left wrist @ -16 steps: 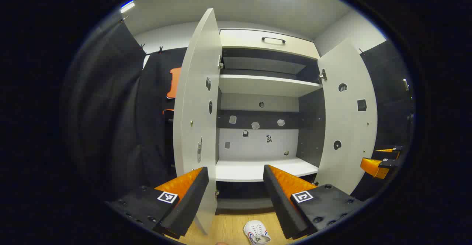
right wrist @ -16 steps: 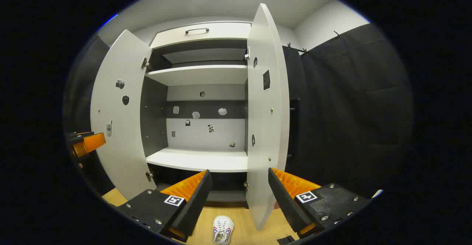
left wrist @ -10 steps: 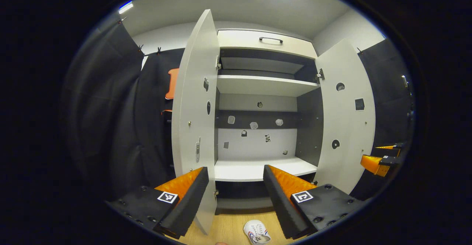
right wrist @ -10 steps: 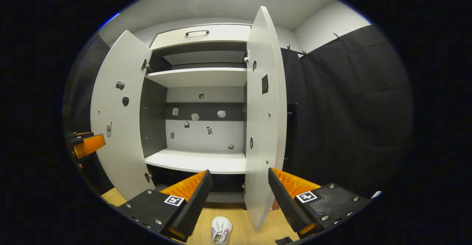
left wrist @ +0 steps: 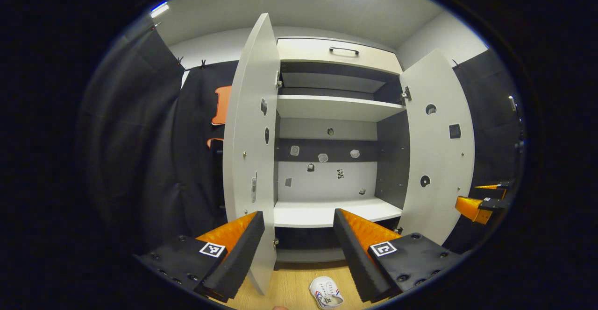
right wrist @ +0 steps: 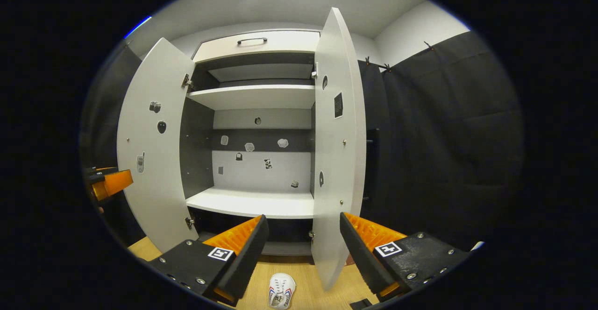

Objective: Grab one shoe with the right hand and put it into the shoe cabinet, grab the other shoe with the left hand and put it into the shoe cabinet; then close the right door with the right hand and the left door with the left hand.

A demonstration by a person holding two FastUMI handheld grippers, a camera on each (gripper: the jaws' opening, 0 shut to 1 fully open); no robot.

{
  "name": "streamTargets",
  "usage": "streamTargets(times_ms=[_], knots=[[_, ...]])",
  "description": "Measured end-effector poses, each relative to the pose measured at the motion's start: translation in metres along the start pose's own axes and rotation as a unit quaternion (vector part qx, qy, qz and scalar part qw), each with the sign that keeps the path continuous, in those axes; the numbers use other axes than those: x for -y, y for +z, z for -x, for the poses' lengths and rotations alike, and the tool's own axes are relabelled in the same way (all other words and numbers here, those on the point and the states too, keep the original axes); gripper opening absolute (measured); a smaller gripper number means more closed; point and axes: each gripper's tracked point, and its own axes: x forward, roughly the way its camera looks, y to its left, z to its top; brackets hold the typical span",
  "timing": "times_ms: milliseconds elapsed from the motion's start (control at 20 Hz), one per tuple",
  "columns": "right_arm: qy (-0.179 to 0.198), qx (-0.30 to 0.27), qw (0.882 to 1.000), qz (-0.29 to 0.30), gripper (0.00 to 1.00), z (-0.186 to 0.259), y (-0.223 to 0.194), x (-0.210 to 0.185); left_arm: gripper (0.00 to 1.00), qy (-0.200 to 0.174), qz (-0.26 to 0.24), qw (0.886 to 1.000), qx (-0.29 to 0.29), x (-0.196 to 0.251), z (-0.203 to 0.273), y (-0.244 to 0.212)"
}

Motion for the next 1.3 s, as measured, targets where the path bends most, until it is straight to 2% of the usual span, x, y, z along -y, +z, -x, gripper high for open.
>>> streamTargets(times_ms=[250,600,1050,1300], knots=[[0.003,-0.035,0.999,0.007,0.94,-0.003,-0.039,-0.005,0.96,0.005,0.000,1.000,-0.003,-0.004,0.005,-0.003],[0.023,-0.108,0.994,0.014,0.94,-0.015,-0.132,-0.024,0.96,0.017,-0.004,1.000,-0.010,-0.013,0.009,-0.009],[0.032,-0.241,0.969,0.033,0.94,-0.027,-0.279,-0.035,0.99,0.038,-0.005,0.999,-0.028,-0.032,0.013,-0.021],[0.028,-0.309,0.951,0.001,0.93,-0.035,-0.348,-0.041,0.97,0.055,-0.011,0.998,-0.042,-0.045,0.016,-0.032]])
